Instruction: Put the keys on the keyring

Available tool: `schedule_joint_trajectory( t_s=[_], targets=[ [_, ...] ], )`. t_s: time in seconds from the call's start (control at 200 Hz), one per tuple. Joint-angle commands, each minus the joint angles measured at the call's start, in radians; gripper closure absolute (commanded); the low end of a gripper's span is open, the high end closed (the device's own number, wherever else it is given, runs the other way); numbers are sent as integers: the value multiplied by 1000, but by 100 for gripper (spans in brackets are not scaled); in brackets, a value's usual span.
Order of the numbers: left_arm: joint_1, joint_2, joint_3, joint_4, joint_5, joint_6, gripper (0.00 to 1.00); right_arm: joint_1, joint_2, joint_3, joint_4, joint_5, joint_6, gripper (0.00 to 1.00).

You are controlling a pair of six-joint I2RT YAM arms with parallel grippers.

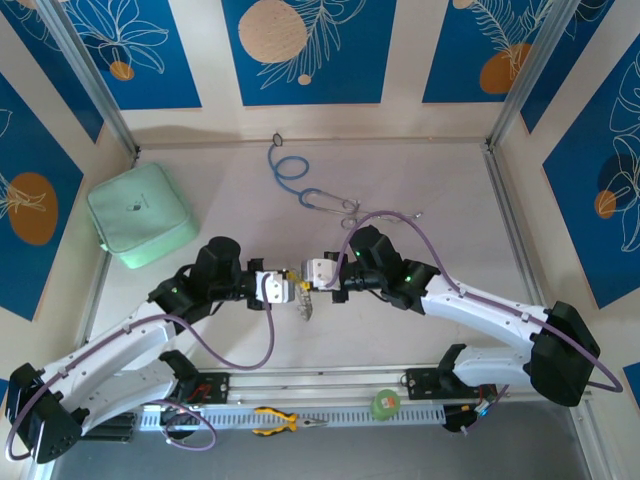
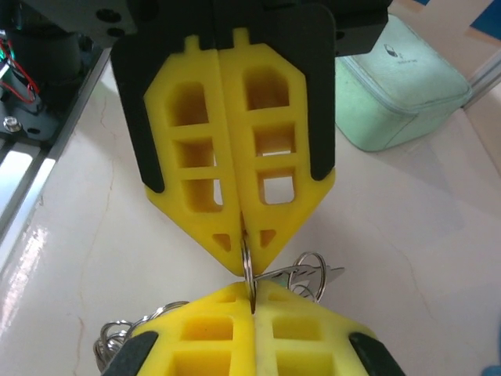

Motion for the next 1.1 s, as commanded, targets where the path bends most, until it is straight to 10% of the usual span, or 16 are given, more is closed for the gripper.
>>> schedule_joint_trajectory(
  t_s=[0.0,0.09,0.23,0.625,1.095],
  targets=[
    [0,-27,-3,76,23,-51,86,-1,9,-2,13,-64,19,100],
    [2,-80,-67,195,-56,-151,59,-26,-10,-21,30,-124,51,100],
    [12,-191,-178,302,-87,-252,47,-106,-43,-65,67,-260,120,100],
    [15,-164,-312,562,94,-530,61,-183,-80,-89,164,-522,229,100],
    [16,-86,-310,657,239,-576,69,-139,-79,-67,161,-456,239,100]
  ],
)
